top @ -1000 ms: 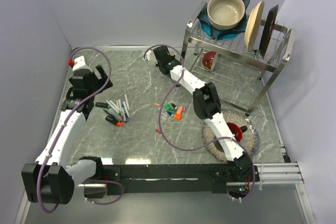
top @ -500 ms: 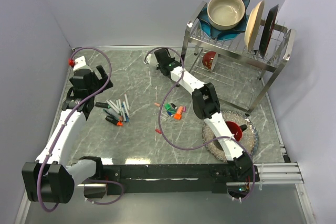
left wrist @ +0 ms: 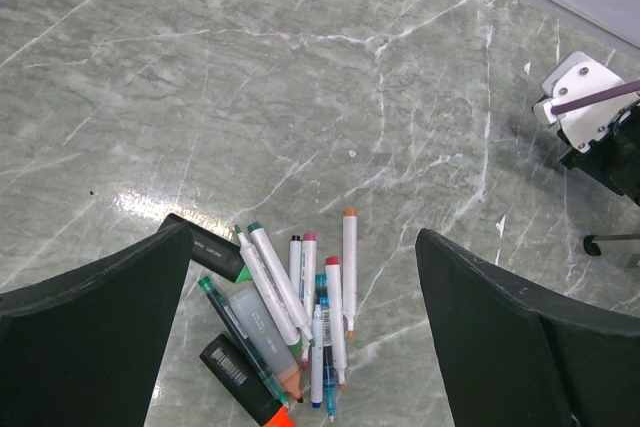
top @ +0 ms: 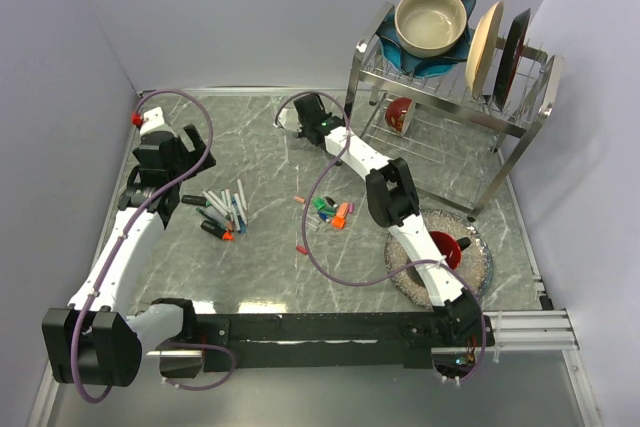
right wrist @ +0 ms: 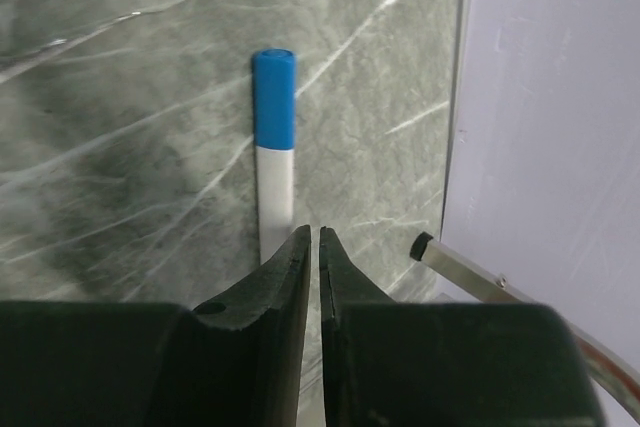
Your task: Open the pen caps
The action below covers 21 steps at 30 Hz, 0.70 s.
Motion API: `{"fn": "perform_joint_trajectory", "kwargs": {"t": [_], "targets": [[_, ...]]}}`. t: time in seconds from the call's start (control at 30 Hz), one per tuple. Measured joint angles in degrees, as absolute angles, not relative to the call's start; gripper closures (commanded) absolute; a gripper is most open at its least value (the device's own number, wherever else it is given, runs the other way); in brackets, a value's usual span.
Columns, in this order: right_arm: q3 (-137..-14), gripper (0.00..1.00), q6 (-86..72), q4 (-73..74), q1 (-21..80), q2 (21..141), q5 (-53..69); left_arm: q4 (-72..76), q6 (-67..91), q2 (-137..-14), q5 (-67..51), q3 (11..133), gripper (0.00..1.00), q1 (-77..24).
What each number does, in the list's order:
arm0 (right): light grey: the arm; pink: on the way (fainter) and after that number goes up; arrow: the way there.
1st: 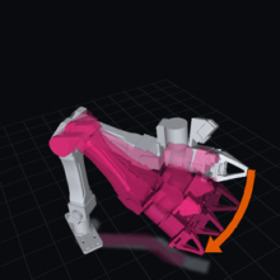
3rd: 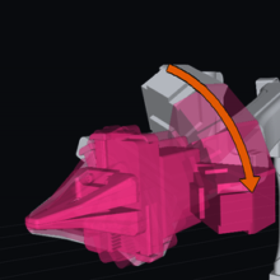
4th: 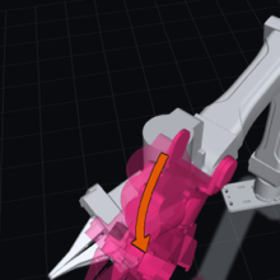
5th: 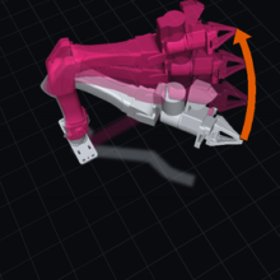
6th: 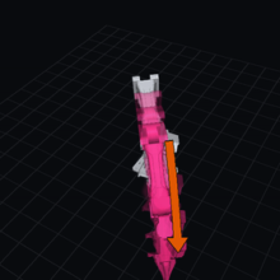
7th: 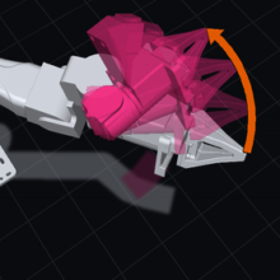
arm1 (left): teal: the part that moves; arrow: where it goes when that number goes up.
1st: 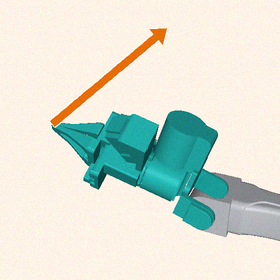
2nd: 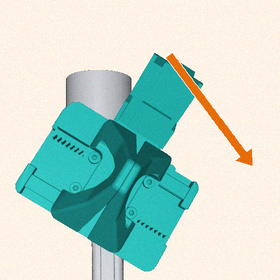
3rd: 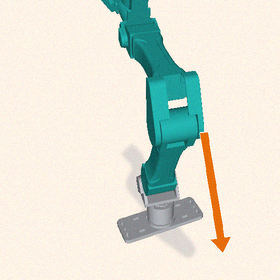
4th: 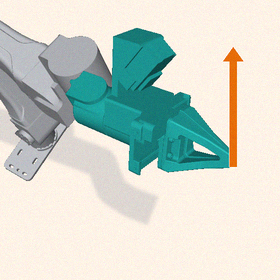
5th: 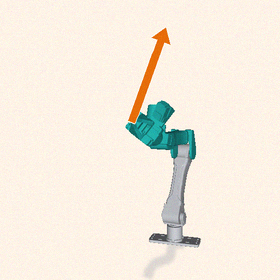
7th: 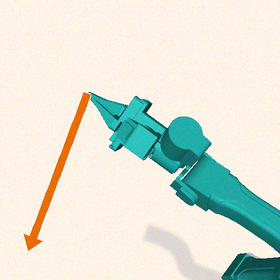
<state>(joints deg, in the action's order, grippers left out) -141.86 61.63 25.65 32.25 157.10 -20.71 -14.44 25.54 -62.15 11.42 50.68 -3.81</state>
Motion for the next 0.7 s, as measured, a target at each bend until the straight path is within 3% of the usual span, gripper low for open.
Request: {"fn": "perform_joint_trajectory", "kwargs": {"t": [0.7], "targets": [[-140.8,0.88,62.2,30.6,32.8,156.4,-16.1,-14.2,25.5,-62.2,11.2,50.5,0.01,-3.8]]}}
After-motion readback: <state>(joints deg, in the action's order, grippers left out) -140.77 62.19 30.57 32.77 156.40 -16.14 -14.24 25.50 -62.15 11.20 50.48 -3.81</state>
